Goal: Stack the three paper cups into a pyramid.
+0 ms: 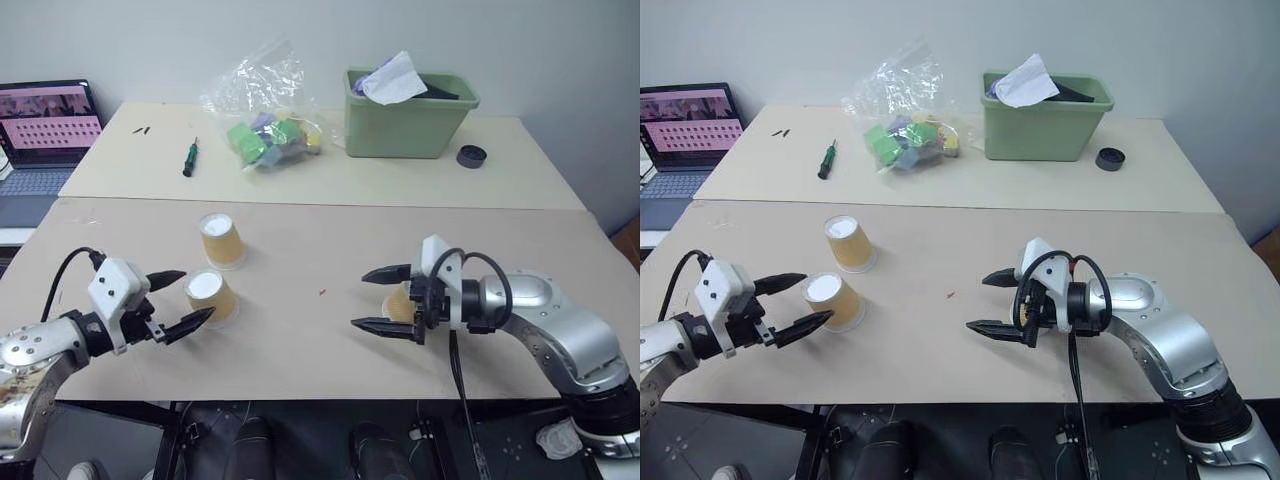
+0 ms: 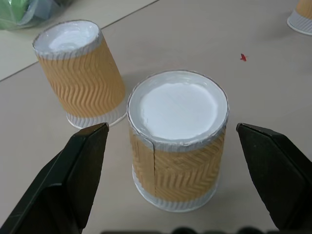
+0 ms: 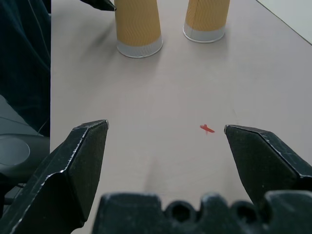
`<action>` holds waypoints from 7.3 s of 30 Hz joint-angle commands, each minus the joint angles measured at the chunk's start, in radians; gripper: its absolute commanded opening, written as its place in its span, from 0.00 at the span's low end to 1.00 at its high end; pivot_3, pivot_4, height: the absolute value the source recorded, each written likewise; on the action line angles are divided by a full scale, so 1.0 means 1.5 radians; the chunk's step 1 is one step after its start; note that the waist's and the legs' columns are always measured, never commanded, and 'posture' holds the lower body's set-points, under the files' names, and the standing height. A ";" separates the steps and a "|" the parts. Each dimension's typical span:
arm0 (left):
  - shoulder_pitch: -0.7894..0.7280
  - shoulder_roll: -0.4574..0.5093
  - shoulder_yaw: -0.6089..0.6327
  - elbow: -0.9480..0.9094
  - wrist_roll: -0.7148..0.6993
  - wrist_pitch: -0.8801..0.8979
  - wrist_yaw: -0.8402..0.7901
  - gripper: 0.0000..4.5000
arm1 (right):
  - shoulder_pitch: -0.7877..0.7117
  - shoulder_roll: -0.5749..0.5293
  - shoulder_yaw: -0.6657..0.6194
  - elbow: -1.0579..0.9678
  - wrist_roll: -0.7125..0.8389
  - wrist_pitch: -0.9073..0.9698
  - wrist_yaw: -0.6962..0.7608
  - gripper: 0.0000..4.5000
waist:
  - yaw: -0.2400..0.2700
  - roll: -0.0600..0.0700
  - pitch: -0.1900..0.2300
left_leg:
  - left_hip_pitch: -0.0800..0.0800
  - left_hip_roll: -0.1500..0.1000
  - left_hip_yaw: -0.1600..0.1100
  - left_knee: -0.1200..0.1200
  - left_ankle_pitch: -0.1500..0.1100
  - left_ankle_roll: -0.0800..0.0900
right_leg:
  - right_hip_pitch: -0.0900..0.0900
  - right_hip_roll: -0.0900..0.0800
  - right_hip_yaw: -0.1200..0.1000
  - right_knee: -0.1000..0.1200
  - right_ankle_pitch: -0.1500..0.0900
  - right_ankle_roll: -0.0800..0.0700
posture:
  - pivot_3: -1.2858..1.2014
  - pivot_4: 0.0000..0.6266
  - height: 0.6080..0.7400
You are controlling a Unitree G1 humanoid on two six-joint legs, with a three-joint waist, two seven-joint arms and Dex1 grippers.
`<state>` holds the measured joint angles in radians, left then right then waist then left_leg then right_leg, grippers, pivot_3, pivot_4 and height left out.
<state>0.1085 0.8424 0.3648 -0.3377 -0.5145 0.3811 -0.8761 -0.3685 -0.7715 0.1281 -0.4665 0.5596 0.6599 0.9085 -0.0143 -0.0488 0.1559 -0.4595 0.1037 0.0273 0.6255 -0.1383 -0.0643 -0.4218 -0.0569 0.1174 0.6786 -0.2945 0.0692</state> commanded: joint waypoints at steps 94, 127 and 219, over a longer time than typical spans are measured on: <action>-0.370 -0.332 -0.143 0.263 0.153 0.024 0.341 0.99 | -0.039 -0.009 -0.135 -0.083 0.081 0.065 -0.078 1.00 | 0.004 0.001 0.000 | -0.001 -0.002 -0.002 0.003 0.000 0.001 | 0.003 0.001 0.001 0.000 0.002 0.004 | 0.52 0.24 0.64; -0.496 -0.351 -0.155 0.451 0.197 -0.112 0.324 0.66 | -0.036 -0.006 -0.137 -0.081 0.078 0.068 -0.092 1.00 | 0.009 0.001 0.000 | -0.001 -0.002 -0.002 0.002 0.000 0.001 | 0.003 0.001 0.001 0.000 0.002 0.004 | 0.52 0.24 0.64; -0.338 -0.030 -0.151 -0.101 -0.137 0.257 0.022 1.00 | -0.016 -0.047 -0.113 0.120 -0.081 -0.066 0.050 0.58 | 0.000 0.002 0.000 | 0.000 -0.002 -0.002 0.003 0.000 0.001 | 0.002 0.001 0.002 0.000 0.002 0.004 | 0.52 0.24 0.64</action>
<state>-0.3932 0.7905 0.1338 -0.4514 -0.7085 0.7700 -0.8441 -0.3479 -0.8318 -0.0076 -0.2568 0.4162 0.5677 0.9789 -0.0151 -0.0456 0.1562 -0.4602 0.1006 0.0247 0.6295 -0.1377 -0.0630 -0.4182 -0.0560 0.1204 0.6788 -0.2919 0.0754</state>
